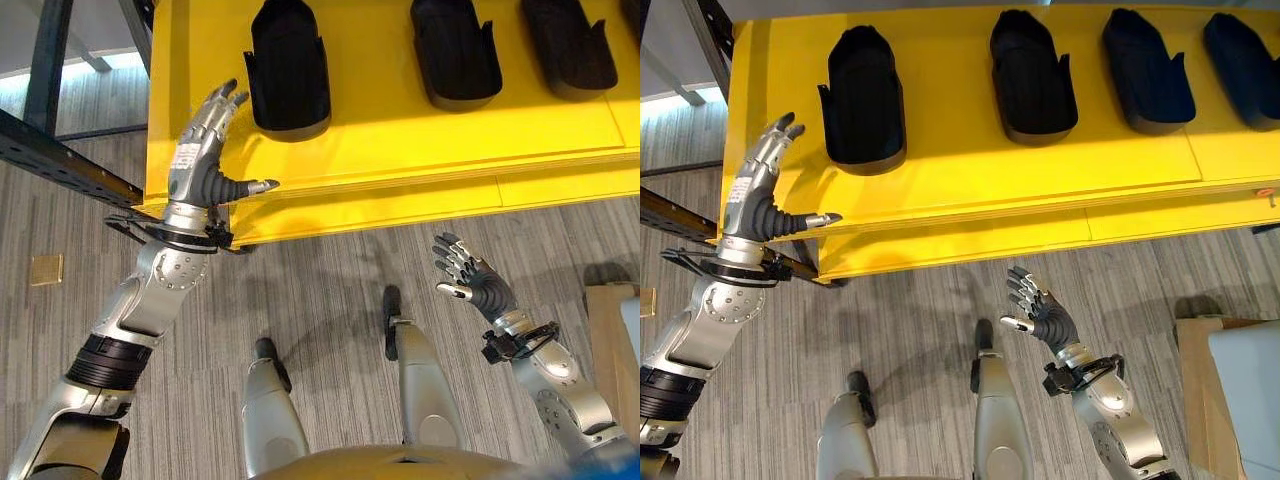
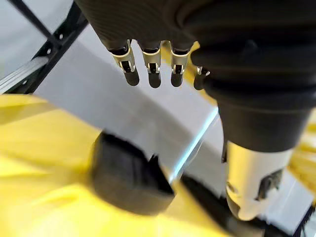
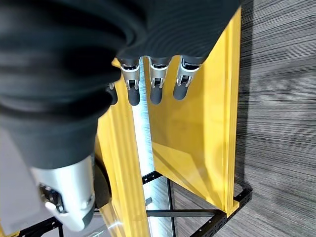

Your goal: Move parts from the plastic box to the shelf.

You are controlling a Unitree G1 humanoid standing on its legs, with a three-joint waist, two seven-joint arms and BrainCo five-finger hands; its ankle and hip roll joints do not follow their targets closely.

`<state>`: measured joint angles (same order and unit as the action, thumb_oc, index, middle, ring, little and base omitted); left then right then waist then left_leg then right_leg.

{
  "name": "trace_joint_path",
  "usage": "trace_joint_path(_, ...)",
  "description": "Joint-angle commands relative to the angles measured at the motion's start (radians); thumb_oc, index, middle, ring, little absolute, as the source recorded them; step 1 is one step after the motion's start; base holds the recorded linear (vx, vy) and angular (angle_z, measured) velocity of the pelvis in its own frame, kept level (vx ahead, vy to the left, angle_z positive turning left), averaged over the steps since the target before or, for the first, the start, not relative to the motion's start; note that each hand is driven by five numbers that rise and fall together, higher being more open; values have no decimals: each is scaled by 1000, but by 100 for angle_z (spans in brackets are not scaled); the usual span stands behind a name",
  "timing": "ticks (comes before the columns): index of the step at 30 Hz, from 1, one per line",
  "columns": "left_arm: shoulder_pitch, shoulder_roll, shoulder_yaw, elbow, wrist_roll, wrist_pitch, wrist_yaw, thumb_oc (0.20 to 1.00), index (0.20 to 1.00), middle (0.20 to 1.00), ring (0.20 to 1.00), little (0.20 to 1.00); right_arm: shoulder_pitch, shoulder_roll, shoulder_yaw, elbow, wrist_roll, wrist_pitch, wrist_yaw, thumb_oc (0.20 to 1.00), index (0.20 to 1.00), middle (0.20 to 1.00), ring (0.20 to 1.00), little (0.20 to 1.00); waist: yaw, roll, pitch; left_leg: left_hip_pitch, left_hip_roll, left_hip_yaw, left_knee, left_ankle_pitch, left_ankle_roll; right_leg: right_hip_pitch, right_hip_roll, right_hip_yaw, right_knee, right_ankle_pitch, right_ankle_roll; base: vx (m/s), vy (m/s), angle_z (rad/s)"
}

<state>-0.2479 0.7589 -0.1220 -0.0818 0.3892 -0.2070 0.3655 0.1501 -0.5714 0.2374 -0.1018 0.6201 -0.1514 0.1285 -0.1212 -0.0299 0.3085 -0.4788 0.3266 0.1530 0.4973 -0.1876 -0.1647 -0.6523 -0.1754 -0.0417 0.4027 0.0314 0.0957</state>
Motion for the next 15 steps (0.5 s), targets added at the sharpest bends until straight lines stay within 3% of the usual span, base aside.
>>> trace_joint_path(1, -1, 21, -24, -57, 62, -36, 7, 1000, 1000, 1000, 1000, 1000, -2, -50, -37, -120, -16, -84, -14, 1000, 1000, 1000, 1000, 1000, -11, -2, -41, -53, 26, -44, -102, 160, 1, 81, -62, 22, 23, -53, 52, -14, -14, -3)
trace_joint_path(15, 127, 60, -68, -23, 222, -31, 2, 1000, 1000, 1000, 1000, 1000, 14, -61, -53, -128, -30, -100, -38, 1000, 1000, 1000, 1000, 1000, -2, -8, -15, -69, 28, -45, -80, 157, 9, 68, -66, 21, 41, -56, 54, 0, 0, 0)
